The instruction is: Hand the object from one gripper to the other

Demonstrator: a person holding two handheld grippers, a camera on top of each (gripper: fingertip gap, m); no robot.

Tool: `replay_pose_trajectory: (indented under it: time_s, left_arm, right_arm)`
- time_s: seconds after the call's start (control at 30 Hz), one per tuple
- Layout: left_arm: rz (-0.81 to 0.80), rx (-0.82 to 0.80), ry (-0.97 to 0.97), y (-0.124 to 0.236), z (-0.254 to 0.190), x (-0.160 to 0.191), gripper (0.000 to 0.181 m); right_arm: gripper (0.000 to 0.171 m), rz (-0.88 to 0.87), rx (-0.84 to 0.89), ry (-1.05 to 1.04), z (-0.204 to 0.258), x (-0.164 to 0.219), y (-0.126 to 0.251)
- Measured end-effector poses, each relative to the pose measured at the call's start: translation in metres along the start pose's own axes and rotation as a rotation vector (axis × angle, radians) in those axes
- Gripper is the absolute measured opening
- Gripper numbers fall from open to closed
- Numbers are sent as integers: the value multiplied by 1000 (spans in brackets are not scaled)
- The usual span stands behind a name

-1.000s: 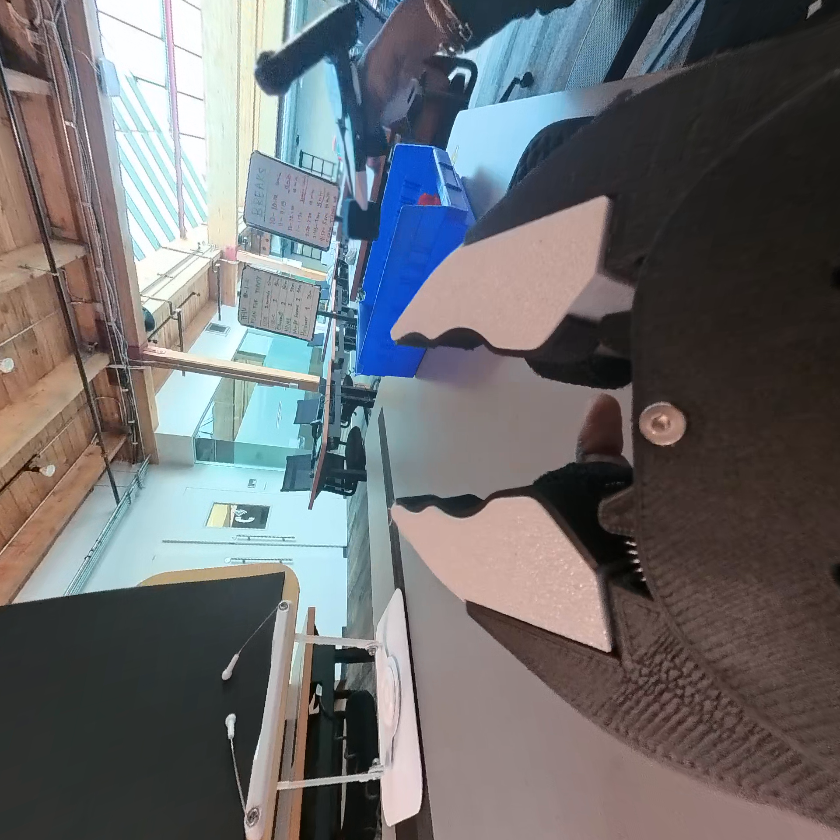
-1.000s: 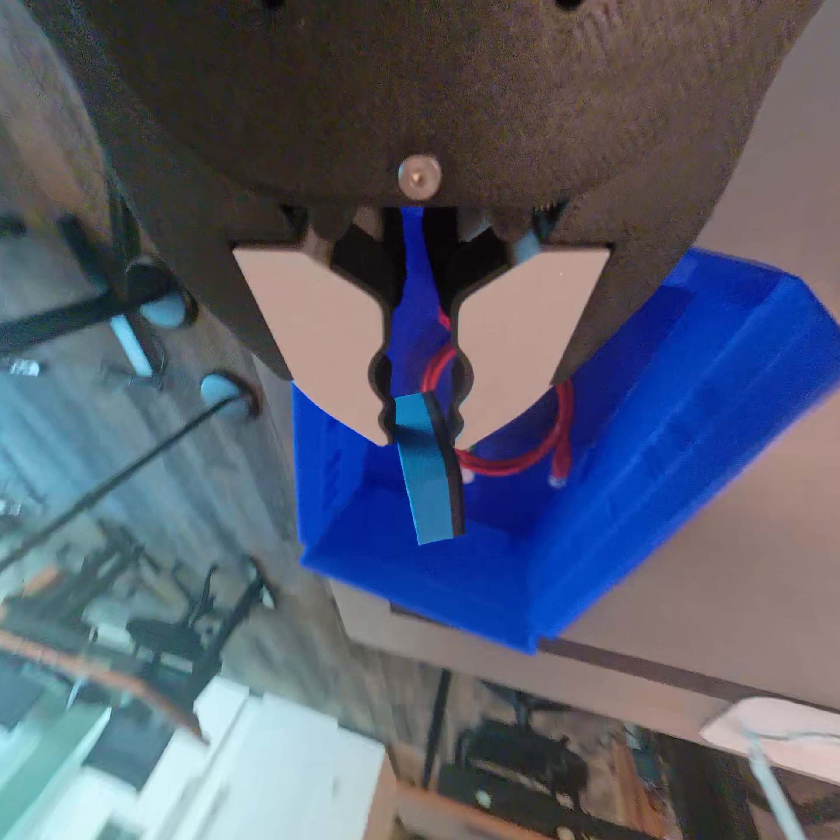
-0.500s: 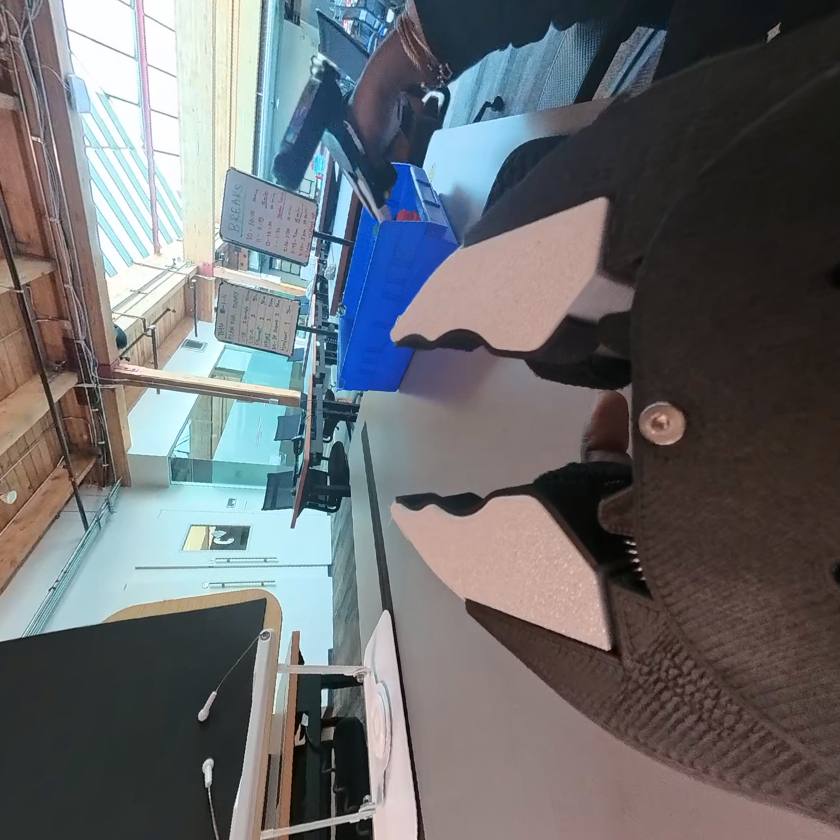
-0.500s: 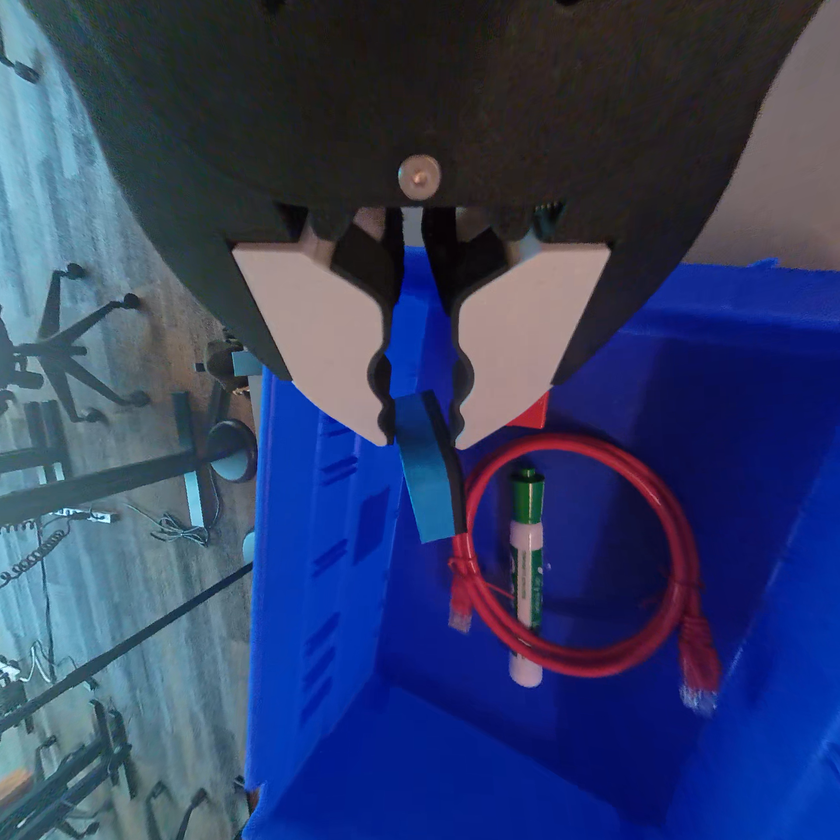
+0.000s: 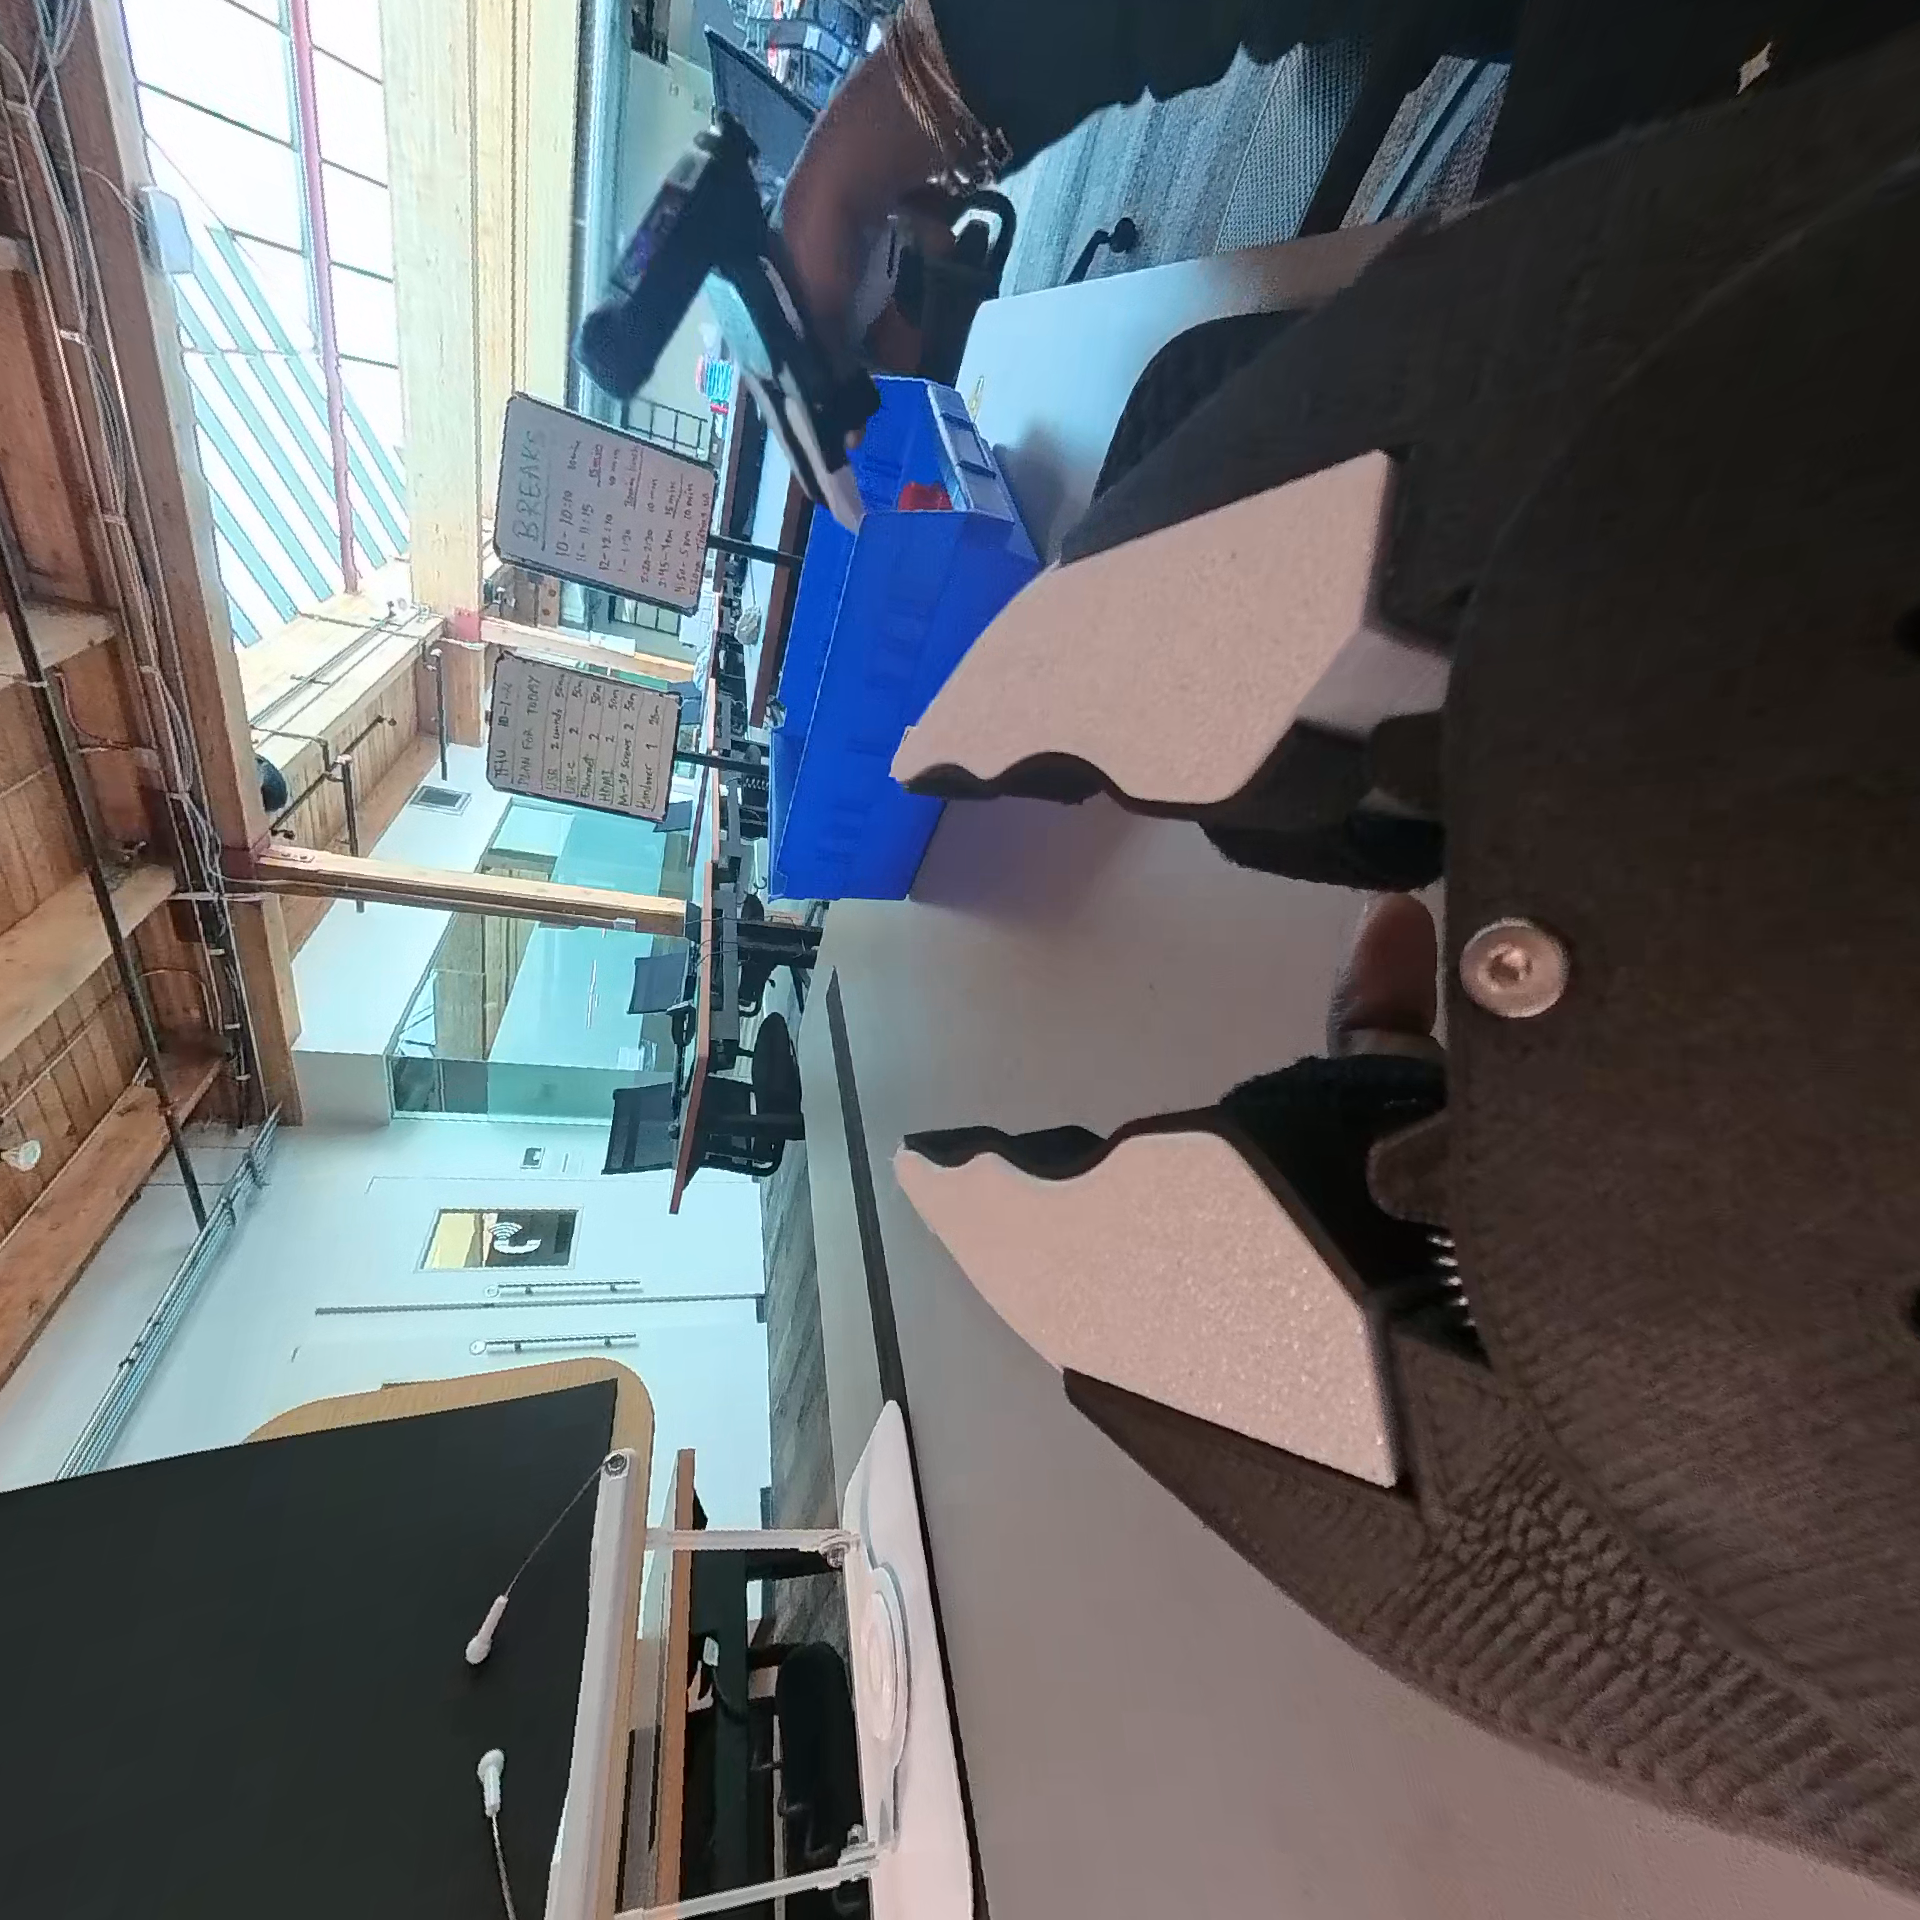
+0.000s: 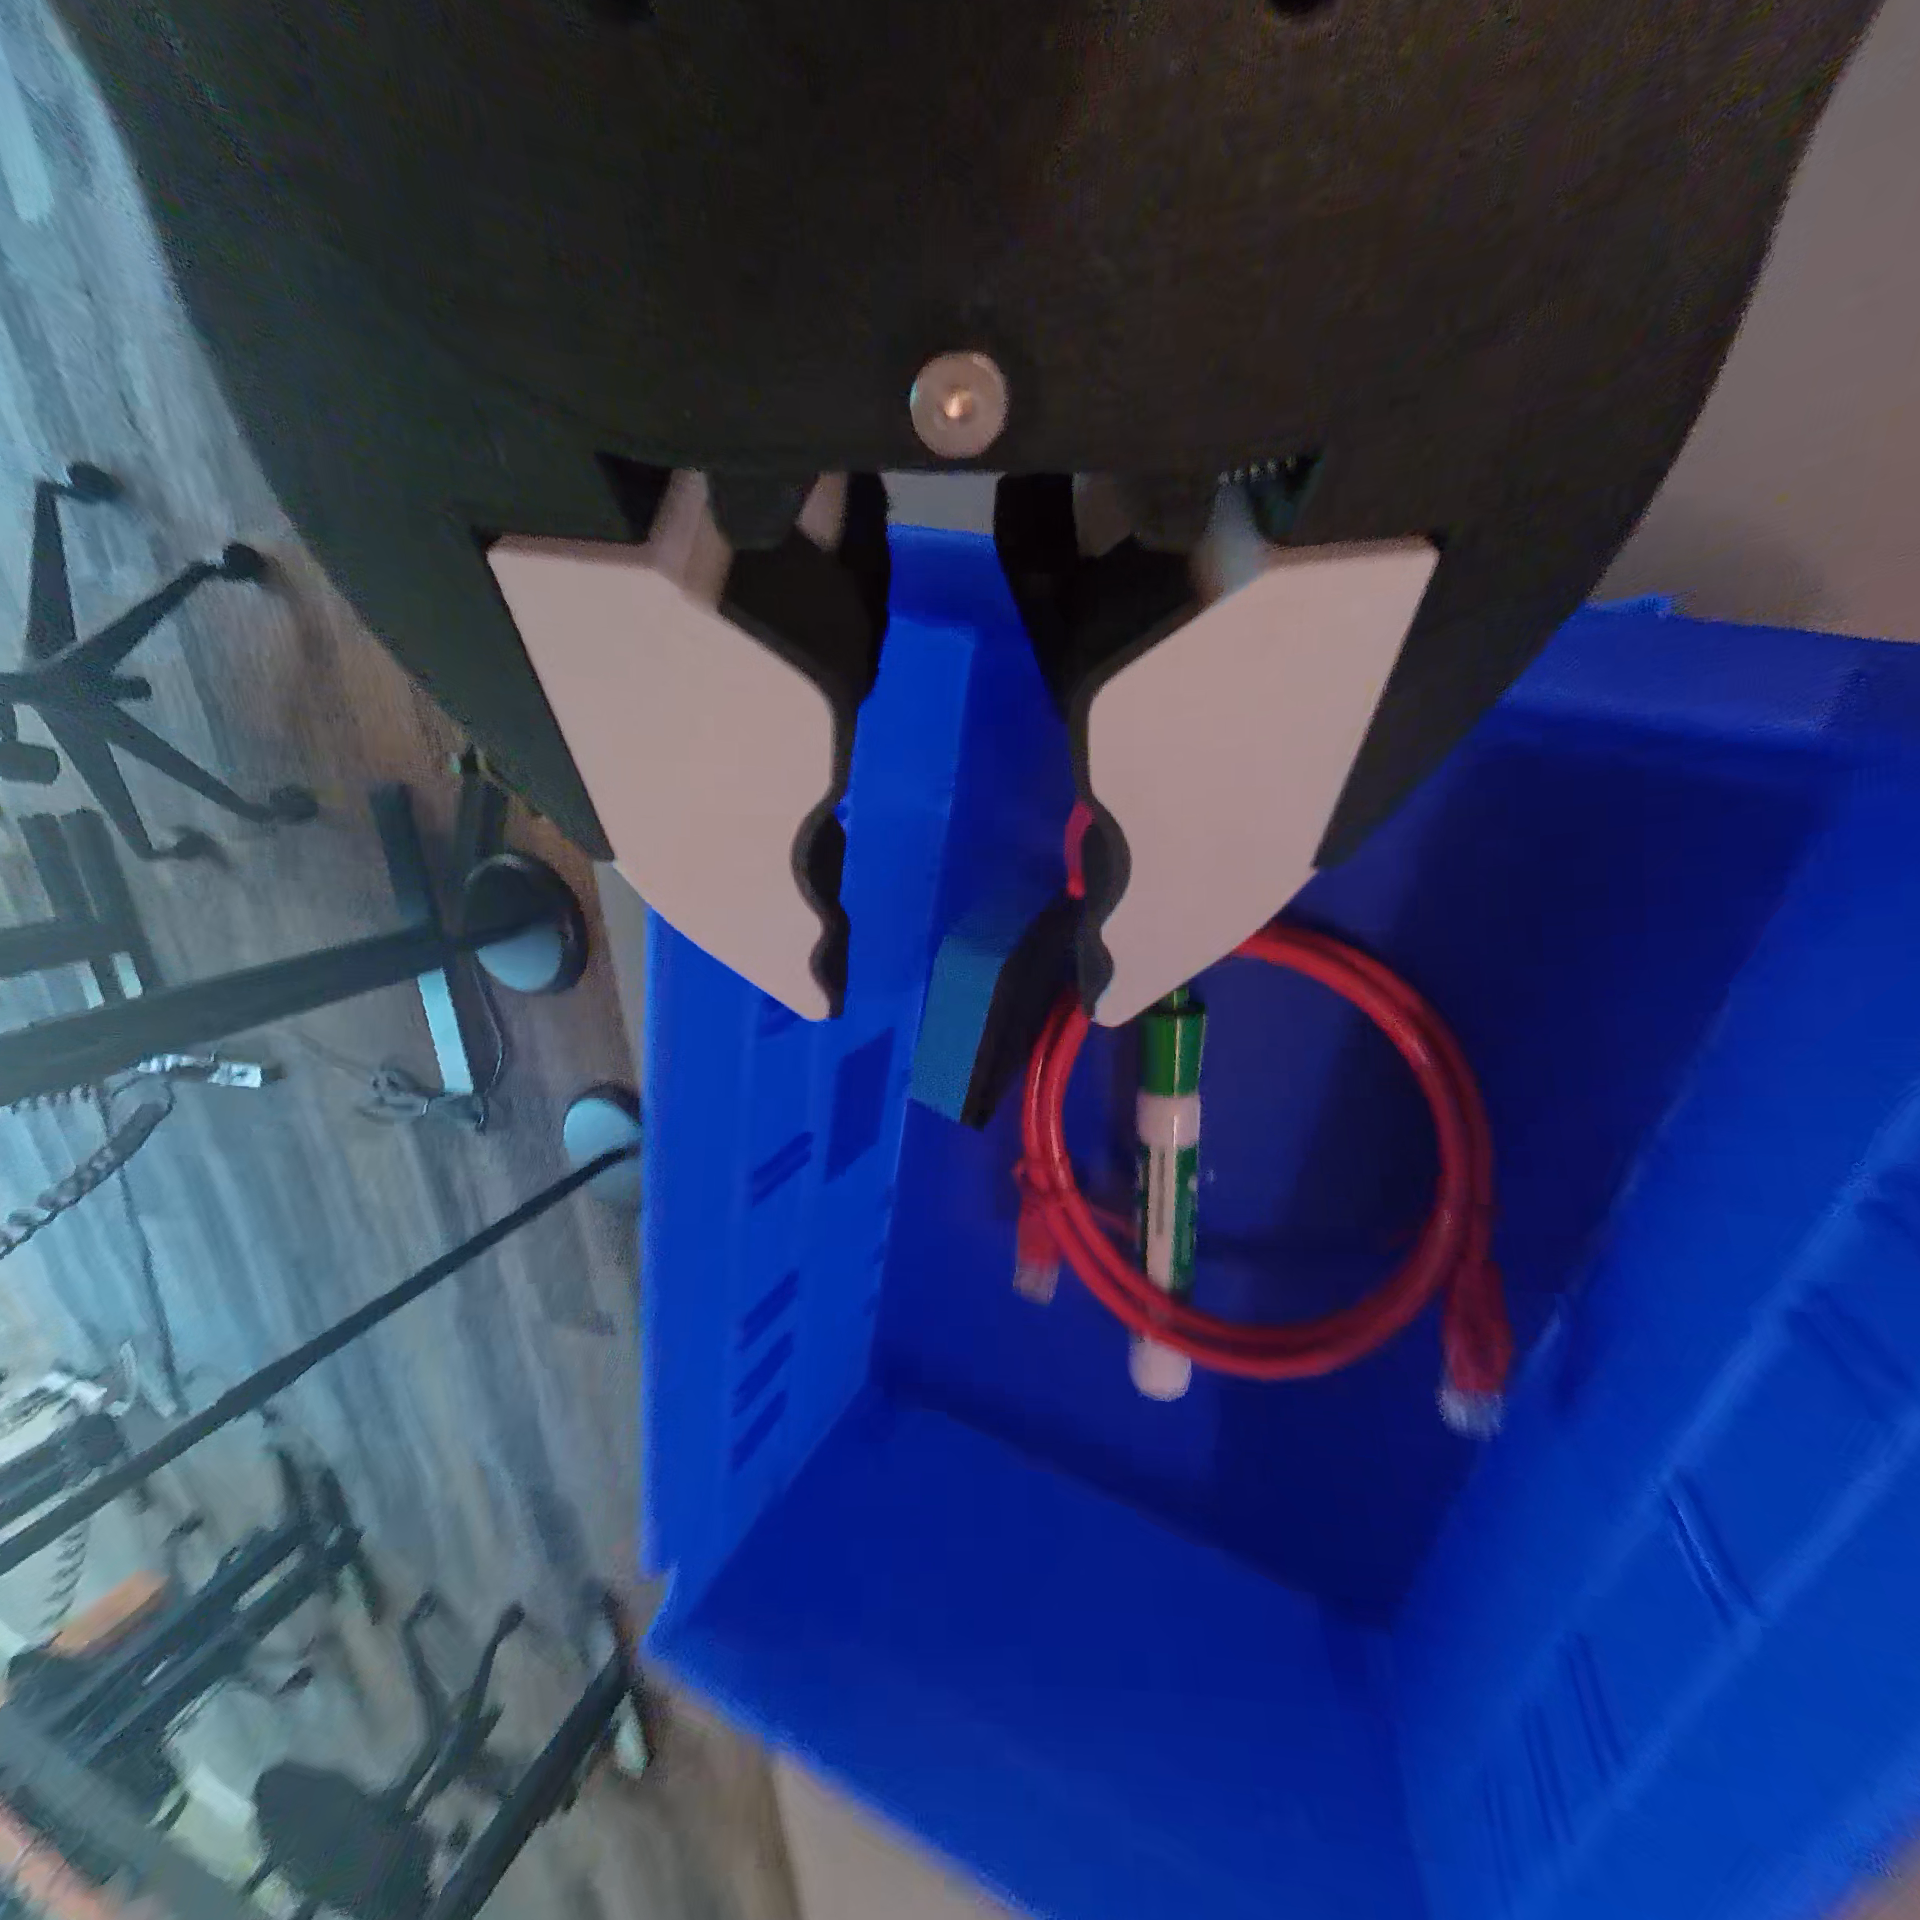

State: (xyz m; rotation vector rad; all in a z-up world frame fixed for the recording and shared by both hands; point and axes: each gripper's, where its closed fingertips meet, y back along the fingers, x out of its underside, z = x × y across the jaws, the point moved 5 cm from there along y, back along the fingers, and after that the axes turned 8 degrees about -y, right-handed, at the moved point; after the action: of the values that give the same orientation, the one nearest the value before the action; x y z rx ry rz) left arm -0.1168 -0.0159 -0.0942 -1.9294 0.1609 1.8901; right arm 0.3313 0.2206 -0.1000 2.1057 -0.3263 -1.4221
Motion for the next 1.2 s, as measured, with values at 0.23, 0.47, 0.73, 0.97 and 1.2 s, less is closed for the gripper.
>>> replay_pose_trajectory:
  time_s: [0.23,0.47,0.73,0.97,1.2]
  left_arm:
    - [-50,-4,-98,3,-4,-9,61]
    - [-142,24,-42,10,-13,-45,77]
    - [-274,-105,-177,83,7,-147,90]
    - [65,-521,-336,184,77,-155,68]
    - [688,-619,-78,211,116,-74,77]
  right_arm:
    - [85,-790,-128,-159,0,-67,84]
    - [88,-1628,-246,-601,-26,-71,206]
    - [86,-1929,-37,-608,-42,-38,261]
    - [75,-1996,-128,-621,-42,-31,273]
    - [66,-2029,-182,-581,-27,-36,270]
